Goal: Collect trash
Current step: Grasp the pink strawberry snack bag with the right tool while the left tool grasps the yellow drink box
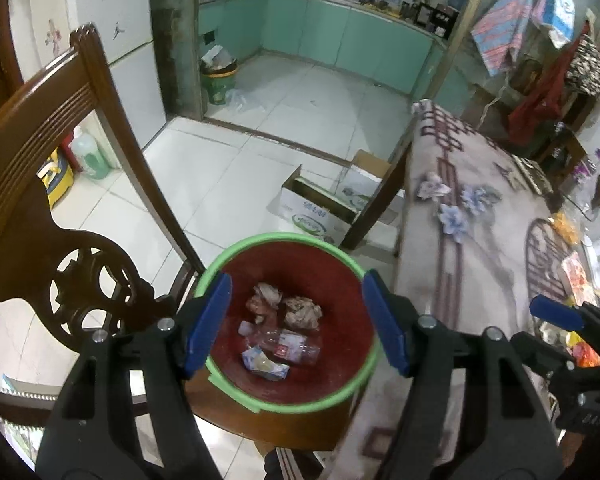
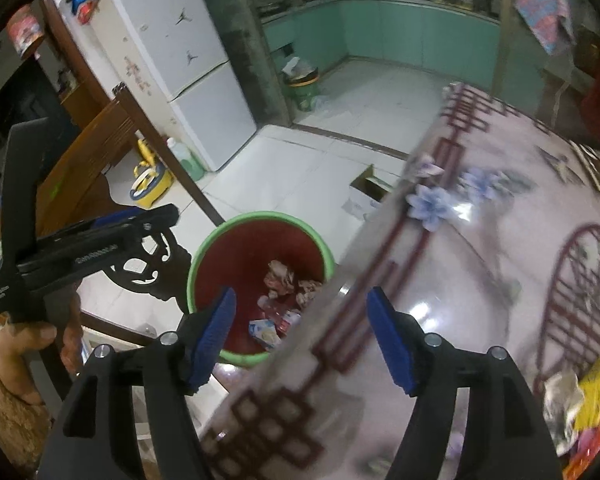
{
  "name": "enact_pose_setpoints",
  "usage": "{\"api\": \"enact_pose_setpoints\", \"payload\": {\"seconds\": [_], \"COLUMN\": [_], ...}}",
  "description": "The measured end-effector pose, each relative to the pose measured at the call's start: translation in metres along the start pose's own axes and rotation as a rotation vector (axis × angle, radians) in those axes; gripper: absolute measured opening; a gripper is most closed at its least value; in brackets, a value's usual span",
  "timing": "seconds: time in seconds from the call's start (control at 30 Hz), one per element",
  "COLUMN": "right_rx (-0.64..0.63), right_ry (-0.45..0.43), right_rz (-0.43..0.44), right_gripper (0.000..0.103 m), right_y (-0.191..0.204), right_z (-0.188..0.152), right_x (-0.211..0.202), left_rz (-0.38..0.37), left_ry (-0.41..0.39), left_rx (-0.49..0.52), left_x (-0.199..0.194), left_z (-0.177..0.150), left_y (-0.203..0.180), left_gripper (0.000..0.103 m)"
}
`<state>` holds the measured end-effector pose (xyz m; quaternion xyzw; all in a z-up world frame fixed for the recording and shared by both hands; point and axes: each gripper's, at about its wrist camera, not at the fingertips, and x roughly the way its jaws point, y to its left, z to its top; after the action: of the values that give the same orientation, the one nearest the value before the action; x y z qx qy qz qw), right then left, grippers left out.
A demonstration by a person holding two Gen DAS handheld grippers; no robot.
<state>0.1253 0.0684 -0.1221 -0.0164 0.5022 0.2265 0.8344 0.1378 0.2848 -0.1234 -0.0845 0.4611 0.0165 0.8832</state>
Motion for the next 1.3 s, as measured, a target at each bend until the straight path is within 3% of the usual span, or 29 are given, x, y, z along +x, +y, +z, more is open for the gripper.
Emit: {"api": "enact_pose_setpoints", "payload": {"seconds": [0.37,0.53,0.7,0.77,0.83,1.0,1.1,1.3], "right_rx": [0.101,0.113,0.159,0.174,0.188,0.195,0.225,0.233], "right_ry": [-0.035,-0.051,-0.078,-0.083,-0.068,0.023,0.103,0.206], "right_rz": [-0.060,-0.117,-0.254,-0.320,-0.395,-0.460,-0.439,-0.392], "right_gripper": [0.068,0.069,0.069,0.069,0.074,0.080,0.080,0.075], "right_y": [-0.061,-0.100,-0.176,-0.214,-0.259,-0.344,-0.384,-0.432], "right_z": [-0.058,-0.085,-0.105,-0.108,-0.105,-0.093,-0.090,-0.093], "right_x": [-0.065,-0.100,-0.145,-0.161,-0.170,-0.150,-0.122,-0.081], "left_rz": [-0.059,-0.116,-0.170,-0.182,-0.193,-0.215,-0.255,-0.245], "left_ry": [-0.042,-0.037,-0.068,-0.082,-0.111,-0.159,-0.092,-0.019], "left_rx": [0.109,0.154,0.228,0.257,0.291,0.385,0.467,0.645], "left_x": [-0.040,-0.044,-0.052,-0.056,-0.061,-0.068,-0.063,-0.041], "left_z": [-0.037,-0.055,-0.076,-0.082,-0.090,-0.100,-0.099,-0.099], "left_y": [-0.082,-0.137,-0.201,-0.222,-0.249,-0.306,-0.340,-0.400], "left_gripper": [0.071,0.072,0.073,0.083,0.084,0.091,0.091,0.091]}}
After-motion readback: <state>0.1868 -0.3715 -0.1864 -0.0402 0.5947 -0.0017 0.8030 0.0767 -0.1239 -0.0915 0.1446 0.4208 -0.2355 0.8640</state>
